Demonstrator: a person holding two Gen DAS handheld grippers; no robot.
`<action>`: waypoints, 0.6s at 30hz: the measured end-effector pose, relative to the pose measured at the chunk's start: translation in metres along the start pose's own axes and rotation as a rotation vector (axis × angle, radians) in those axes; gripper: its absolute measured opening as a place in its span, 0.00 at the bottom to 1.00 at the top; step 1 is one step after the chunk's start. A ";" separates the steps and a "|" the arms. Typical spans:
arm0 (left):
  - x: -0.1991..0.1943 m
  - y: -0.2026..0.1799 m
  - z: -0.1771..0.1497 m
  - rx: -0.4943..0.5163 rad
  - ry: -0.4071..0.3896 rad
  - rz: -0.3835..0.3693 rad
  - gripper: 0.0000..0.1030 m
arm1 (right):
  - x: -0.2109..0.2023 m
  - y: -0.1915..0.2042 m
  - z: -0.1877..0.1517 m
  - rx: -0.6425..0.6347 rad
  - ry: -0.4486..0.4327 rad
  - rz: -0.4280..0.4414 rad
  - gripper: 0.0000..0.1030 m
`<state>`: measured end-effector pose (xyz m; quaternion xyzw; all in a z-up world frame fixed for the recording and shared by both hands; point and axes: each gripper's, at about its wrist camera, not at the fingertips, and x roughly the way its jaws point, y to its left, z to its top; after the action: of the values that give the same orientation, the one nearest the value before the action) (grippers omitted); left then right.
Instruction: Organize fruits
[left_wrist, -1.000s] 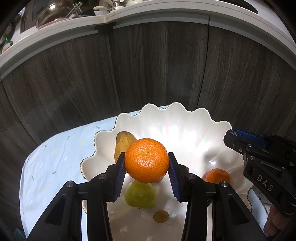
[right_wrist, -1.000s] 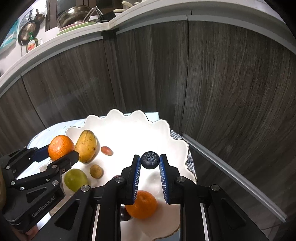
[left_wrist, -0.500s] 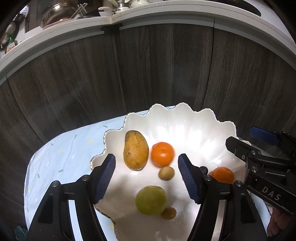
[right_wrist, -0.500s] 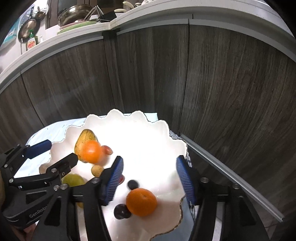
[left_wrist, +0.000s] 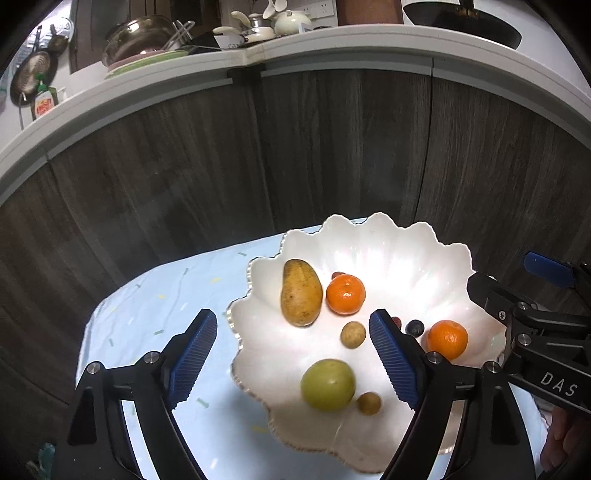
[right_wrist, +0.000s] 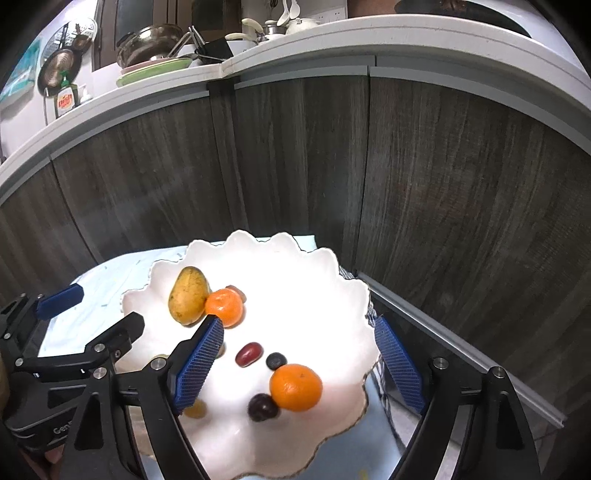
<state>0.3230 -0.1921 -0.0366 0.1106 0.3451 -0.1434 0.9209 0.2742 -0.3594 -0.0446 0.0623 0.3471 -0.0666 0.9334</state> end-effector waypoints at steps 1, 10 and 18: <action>-0.005 0.002 -0.001 -0.002 -0.004 0.005 0.84 | -0.003 0.001 -0.001 0.000 -0.003 -0.002 0.82; -0.048 0.021 -0.015 -0.038 -0.023 0.043 0.88 | -0.035 0.019 -0.010 0.001 -0.015 0.008 0.82; -0.086 0.034 -0.031 -0.054 -0.042 0.061 0.88 | -0.068 0.034 -0.019 -0.010 -0.037 0.011 0.85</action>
<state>0.2539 -0.1350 0.0016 0.0932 0.3260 -0.1084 0.9345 0.2174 -0.3173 -0.0119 0.0584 0.3298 -0.0609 0.9403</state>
